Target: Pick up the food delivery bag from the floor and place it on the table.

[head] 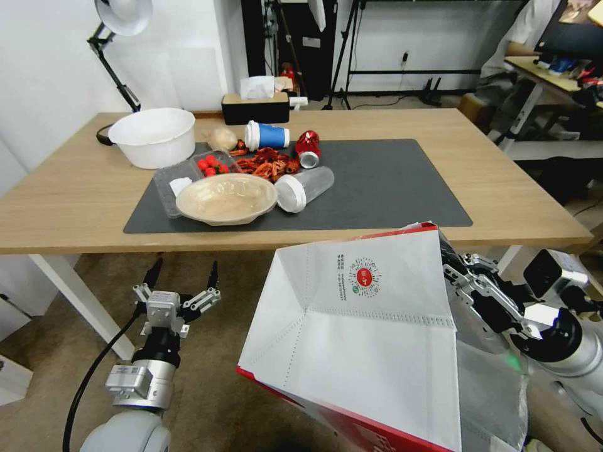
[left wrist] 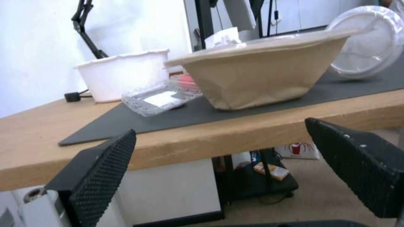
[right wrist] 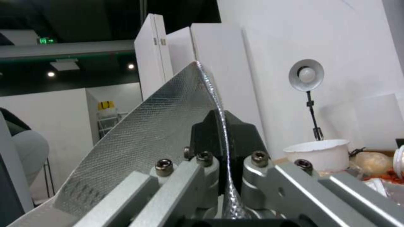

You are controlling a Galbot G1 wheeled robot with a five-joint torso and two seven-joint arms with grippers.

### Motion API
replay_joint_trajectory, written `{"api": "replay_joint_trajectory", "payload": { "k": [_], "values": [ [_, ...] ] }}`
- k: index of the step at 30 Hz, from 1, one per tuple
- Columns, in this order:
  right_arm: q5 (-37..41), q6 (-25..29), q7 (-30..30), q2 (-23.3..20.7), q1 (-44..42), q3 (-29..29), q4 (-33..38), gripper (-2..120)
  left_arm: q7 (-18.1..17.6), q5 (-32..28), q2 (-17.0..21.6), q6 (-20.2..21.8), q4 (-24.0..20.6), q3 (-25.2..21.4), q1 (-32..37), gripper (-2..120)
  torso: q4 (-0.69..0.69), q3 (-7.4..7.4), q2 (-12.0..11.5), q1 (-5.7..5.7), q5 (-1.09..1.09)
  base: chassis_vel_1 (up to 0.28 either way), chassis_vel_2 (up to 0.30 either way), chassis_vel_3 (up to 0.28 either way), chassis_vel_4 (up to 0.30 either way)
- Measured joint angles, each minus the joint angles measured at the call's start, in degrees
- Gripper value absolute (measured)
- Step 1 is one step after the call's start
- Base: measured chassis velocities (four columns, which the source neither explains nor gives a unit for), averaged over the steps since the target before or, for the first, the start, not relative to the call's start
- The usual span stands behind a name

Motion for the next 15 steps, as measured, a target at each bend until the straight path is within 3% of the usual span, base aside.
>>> {"api": "replay_joint_trajectory", "payload": {
  "k": [15],
  "values": [
    [-0.9, 0.1, -0.2, 0.4, -0.2, -0.3, 0.0, 0, 0.0, 0.1, 0.0, -0.3, 0.0, -0.1, 0.1, 100, 0.00, 1.99, 3.4, 1.47, 0.00, 0.000, 0.000, 0.000, 0.000]
  ]
}}
